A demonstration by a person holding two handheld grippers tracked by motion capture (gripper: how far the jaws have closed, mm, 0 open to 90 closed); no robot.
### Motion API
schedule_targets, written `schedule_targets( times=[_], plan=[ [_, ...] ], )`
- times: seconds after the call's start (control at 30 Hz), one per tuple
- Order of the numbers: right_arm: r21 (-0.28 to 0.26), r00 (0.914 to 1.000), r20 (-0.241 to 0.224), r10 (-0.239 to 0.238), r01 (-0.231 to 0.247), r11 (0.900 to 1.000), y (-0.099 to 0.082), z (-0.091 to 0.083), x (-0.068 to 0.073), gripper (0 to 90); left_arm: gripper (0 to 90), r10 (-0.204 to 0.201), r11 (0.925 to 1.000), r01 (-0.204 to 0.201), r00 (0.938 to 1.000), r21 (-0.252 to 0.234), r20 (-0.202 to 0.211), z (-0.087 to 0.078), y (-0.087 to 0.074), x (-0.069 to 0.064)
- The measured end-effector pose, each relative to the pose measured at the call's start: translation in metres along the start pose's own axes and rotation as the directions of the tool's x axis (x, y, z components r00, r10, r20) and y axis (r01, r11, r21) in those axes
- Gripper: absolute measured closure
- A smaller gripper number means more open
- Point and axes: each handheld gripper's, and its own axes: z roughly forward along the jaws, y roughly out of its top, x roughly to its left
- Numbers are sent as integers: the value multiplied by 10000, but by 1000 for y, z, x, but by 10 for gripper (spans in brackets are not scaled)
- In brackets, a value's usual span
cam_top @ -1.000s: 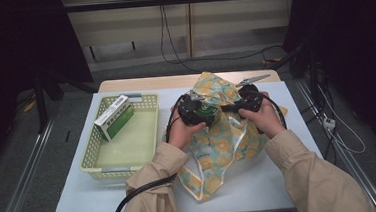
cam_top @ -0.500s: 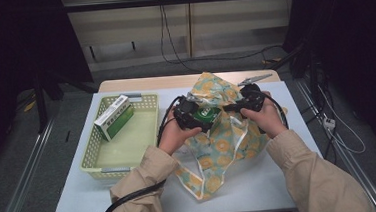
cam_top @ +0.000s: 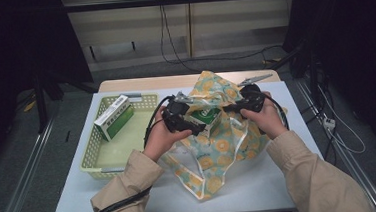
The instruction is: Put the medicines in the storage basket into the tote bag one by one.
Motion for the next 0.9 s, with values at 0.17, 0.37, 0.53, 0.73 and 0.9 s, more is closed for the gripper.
schedule_targets(
  times=[0.17, 0.37, 0.53, 0.73, 0.9],
  plan=[
    [-24, 10000, -15, -42, 42, 10000, 0, -1, 2, 882, 93, -57, 9999, 59, 9999, -158, 126, -11, -2, 3],
    [-20, 10000, 23, -48, 48, 10000, 1, -3, 3, 882, 80, -96, 9995, 101, 9998, -305, 163, -25, -3, 8],
    [-5, 10000, 35, -68, 68, 10000, 1, -3, 3, 882, 56, -253, 9989, 258, 9996, -383, 127, -35, -5, 17],
    [10, 10000, 18, -74, 74, 10000, 1, -1, 3, 882, 54, -293, 9992, 297, 9995, -271, 131, -46, -9, 25],
    [22, 10000, 2, -80, 80, 10000, 0, -1, 3, 882, 53, -275, 9994, 275, 9996, -201, 18, -54, -14, 33]
  ],
)
